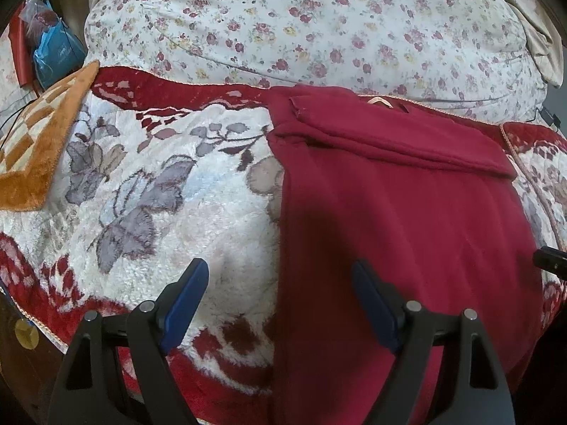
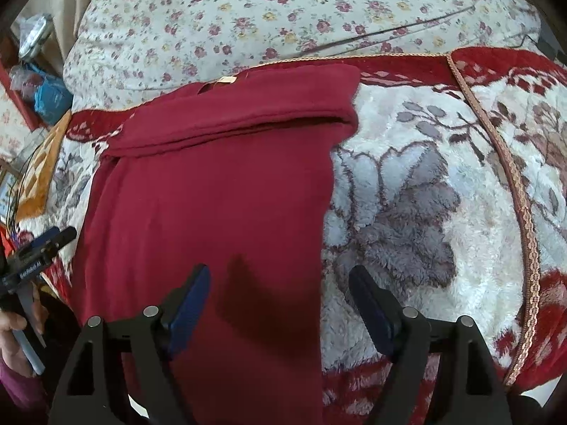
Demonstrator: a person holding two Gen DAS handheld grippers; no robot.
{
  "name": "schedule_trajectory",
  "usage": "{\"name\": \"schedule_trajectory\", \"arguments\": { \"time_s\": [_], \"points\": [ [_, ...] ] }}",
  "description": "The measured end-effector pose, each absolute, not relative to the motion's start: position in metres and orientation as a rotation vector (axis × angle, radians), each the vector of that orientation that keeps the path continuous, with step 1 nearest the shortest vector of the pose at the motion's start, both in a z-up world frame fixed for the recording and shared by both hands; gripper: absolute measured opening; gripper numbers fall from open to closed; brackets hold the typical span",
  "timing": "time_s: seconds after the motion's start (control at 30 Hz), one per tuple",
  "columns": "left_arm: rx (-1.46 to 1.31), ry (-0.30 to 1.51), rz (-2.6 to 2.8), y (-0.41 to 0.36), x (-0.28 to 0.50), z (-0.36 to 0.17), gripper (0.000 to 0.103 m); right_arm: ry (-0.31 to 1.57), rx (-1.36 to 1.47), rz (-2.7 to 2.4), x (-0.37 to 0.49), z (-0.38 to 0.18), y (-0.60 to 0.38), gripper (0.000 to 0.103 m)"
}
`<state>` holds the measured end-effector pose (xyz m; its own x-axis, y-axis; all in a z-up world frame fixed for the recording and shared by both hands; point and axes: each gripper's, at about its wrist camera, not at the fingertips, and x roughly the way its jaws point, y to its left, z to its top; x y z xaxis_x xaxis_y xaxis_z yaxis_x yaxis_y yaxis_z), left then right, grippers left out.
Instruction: Fold small clothes
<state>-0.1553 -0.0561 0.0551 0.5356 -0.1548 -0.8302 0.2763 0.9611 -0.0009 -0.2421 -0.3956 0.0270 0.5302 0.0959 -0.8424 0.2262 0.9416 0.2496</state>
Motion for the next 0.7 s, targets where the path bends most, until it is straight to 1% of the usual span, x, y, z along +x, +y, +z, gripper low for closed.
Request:
{"name": "schedule_trajectory", "arguments": {
  "time_s": [0.57,0.7],
  "points": [
    [0.118,0.995,-0.260,-0.060,-0.145,0.052,0.082,1.008,0.352,-0.064,-0.237,0.027,-0.390,0.085],
    [0.106,0.963,-0.259,-0.064,-0.128,0.065,0.082,1.000,0.361,-0.064,-0.235,0.030,-0.391,0.085]
  ]
}}
